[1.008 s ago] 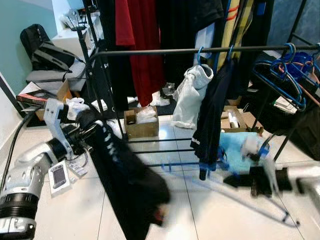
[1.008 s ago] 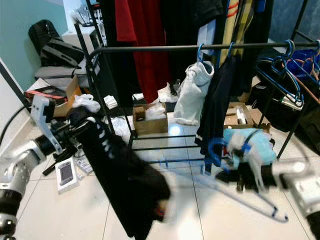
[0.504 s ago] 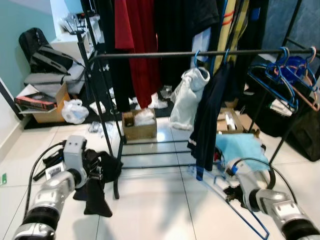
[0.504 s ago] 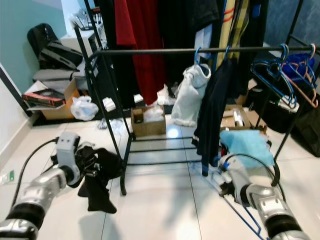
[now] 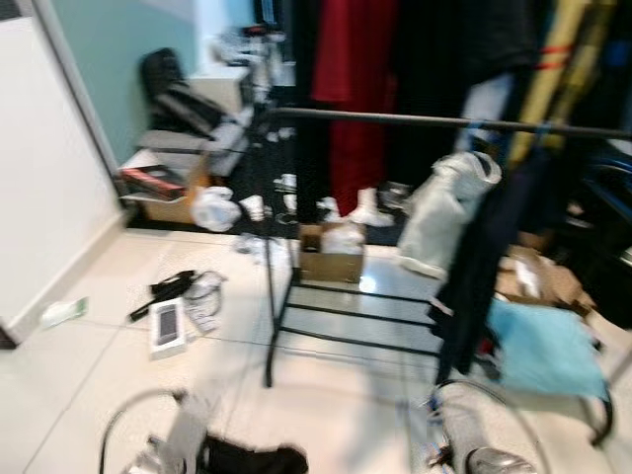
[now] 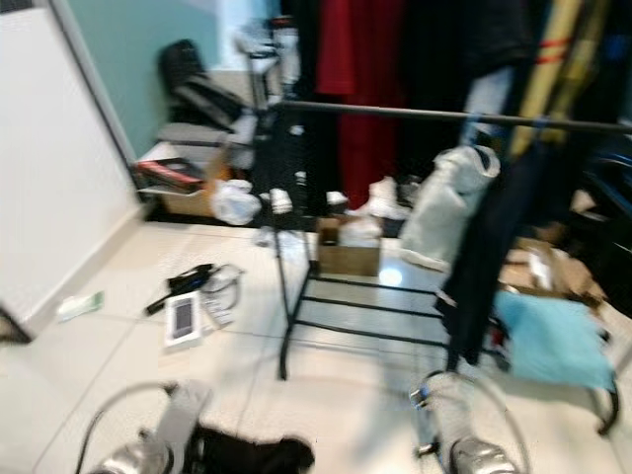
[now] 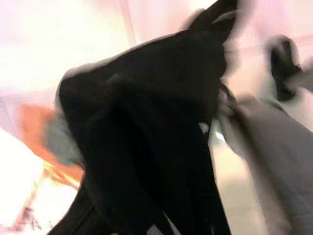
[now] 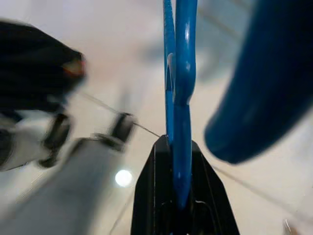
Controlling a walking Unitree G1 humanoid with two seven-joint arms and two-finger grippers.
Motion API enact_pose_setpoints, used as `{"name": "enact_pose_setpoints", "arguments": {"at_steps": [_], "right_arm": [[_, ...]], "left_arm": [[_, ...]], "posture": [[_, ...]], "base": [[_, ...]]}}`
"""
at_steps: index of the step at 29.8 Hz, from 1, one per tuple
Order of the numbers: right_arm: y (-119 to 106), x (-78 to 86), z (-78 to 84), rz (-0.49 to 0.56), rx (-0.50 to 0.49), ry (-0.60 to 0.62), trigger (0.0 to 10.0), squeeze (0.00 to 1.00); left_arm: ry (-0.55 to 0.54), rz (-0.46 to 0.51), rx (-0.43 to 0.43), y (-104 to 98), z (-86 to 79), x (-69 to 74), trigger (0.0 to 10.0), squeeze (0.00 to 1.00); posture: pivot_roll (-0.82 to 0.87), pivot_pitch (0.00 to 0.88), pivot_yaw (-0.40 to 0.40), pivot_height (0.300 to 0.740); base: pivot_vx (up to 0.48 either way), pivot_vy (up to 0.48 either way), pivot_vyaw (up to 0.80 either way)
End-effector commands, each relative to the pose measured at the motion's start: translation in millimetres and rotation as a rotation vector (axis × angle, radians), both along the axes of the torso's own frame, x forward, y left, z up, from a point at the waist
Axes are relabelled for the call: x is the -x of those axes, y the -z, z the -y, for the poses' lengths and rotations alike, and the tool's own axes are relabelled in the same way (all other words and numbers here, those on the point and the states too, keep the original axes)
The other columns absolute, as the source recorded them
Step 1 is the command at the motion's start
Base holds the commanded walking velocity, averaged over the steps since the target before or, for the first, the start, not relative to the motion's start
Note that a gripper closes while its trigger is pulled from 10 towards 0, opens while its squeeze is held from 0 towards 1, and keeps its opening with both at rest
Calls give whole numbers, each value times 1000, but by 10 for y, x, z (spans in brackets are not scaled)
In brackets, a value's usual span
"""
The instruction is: Hang hanger
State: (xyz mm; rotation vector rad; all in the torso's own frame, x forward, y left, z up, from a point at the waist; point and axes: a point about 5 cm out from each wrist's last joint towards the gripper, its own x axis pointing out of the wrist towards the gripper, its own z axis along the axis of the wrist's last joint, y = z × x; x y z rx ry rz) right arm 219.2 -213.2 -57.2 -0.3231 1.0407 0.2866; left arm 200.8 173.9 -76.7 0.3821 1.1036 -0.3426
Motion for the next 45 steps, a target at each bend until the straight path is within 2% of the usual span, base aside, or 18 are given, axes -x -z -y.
{"name": "enact_pose_setpoints", "arguments": {"at_steps": [1,2,4,6,9,19,24,45], "right_arm": [[24,25,-28,-11,29,-71,10000,0],[24,25,-28,-11,29,-71,10000,0],[70,50,-180,-26,63,-215,10000,0],[70,50,-180,-26,63,-215,10000,0],[86,46,-245,-32,98,-282,10000,0],[96,34,-244,-23,180,-326,10000,0],[108,49,-261,-24,184,-337,10000,0],[82,-8,-317,-17,185,-370,10000,0]], "left_arm": [[59,-5,-29,-14,1,-26,10000,0],[59,-5,-29,-14,1,-26,10000,0],[93,-8,-37,-15,79,-47,10000,0],[93,-8,-37,-15,79,-47,10000,0],[115,12,-58,-45,120,-114,10000,0],[132,15,-101,-39,65,-107,10000,0],[131,17,-106,-43,43,-111,10000,0],[176,31,-123,-73,11,-158,10000,0]], "posture": [[-9,0,20,740],[-9,0,20,740],[-5,0,23,740],[-5,0,23,740],[2,0,25,740],[11,0,45,740],[16,0,46,740],[21,0,61,740]], "base": [[0,0,800],[0,0,800],[0,0,800],[0,0,800],[0,0,800],[-114,0,800],[-480,0,800],[0,0,800]]}}
